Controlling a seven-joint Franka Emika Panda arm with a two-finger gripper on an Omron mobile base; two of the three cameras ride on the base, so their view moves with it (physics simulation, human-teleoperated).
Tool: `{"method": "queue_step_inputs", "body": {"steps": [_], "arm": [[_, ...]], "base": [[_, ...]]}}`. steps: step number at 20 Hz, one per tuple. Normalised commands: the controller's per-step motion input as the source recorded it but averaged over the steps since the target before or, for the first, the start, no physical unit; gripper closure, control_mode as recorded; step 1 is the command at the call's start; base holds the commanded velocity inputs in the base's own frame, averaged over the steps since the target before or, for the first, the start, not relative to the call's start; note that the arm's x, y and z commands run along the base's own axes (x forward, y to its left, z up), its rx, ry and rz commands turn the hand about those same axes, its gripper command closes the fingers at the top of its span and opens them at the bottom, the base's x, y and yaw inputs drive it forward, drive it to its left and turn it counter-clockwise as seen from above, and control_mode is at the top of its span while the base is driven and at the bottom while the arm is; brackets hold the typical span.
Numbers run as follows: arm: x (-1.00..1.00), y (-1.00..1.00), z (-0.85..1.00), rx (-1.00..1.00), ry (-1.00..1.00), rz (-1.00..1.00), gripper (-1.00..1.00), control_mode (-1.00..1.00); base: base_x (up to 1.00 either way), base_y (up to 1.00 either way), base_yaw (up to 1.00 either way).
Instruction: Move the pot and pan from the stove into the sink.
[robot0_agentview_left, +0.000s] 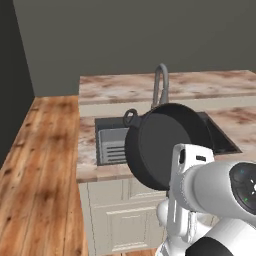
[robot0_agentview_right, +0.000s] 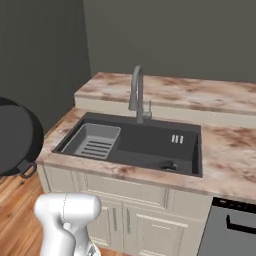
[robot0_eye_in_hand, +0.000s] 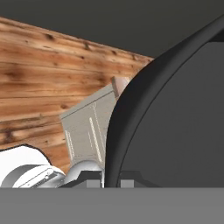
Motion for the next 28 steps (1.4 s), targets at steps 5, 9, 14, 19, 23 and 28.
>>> {"method": "queue_step_inputs", "body": {"steps": [5,9,14,19,23,28], "arm": [[0.00,0.00,0.00,0.00,0.00,0.00,1.00,1.00],[0.00,0.00,0.00,0.00,0.00,0.00,1.00,1.00],[0.00,0.00,0.00,0.00,0.00,0.00,1.00,1.00],[0.00,0.00,0.00,0.00,0.00,0.00,1.00,1.00],[0.00,0.00,0.00,0.00,0.00,0.00,1.00,1.00],[0.00,0.00,0.00,0.00,0.00,0.00,1.00,1.00]], "base": [[0.00,-0.73,0.00],[-0.02,-0.60,0.00],[-0.04,-0.20,-0.02],[0.10,-0.01,0.00],[0.43,-0.15,-0.03],[0.38,-0.06,-0.01]]}}
